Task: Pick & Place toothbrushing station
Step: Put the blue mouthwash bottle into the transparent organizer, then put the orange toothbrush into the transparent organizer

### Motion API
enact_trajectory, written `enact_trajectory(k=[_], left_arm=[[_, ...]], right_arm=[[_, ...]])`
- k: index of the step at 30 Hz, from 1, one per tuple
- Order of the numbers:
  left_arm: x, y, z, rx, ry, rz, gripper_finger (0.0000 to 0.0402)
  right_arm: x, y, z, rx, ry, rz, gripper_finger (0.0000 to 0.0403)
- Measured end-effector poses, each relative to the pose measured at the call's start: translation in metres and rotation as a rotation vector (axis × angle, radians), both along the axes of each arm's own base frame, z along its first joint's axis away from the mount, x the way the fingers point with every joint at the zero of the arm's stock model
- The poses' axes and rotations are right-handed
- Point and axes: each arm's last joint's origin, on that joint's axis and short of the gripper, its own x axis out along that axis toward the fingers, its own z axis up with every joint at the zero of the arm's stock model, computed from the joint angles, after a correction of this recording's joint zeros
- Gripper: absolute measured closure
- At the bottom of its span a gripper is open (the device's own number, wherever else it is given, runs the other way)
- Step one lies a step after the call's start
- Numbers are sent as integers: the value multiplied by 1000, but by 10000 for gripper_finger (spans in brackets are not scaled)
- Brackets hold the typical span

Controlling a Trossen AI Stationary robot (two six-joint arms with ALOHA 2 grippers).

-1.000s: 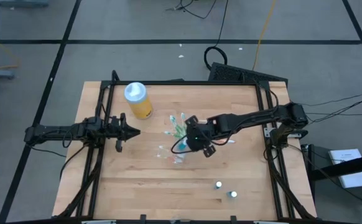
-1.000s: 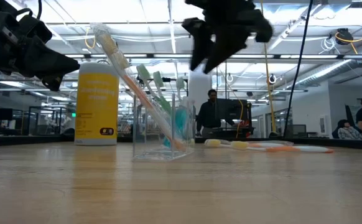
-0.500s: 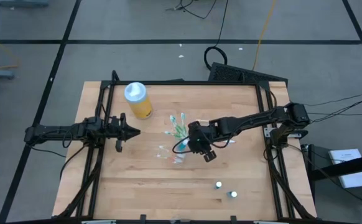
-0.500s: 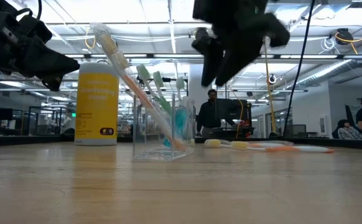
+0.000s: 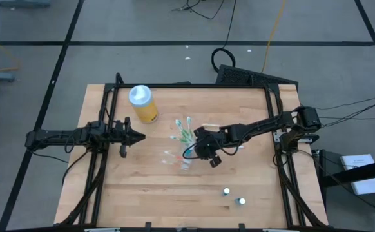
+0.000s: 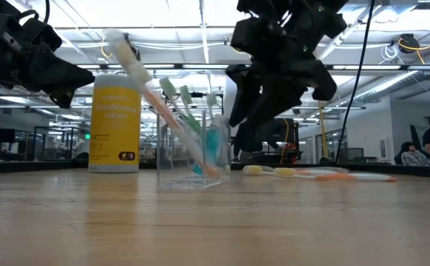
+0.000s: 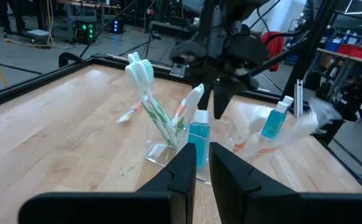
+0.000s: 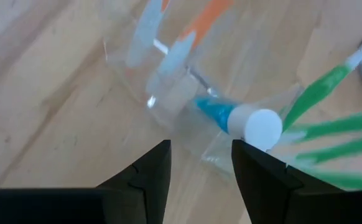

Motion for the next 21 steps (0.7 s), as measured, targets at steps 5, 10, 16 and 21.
enact_trajectory(k=[5, 10, 16, 21], left_arm=[[0, 0, 0, 0, -1, 0, 353], [0, 0, 0, 0, -1, 0, 353], [0, 0, 0, 0, -1, 0, 353], [0, 0, 0, 0, 0, 0, 353]], right_arm=[[3, 1, 2, -10, -41, 22, 243], [4, 1, 4, -15, -57, 29, 243], [6, 1, 5, -25, -79, 42, 243], [6, 1, 5, -34, -84, 49, 243]])
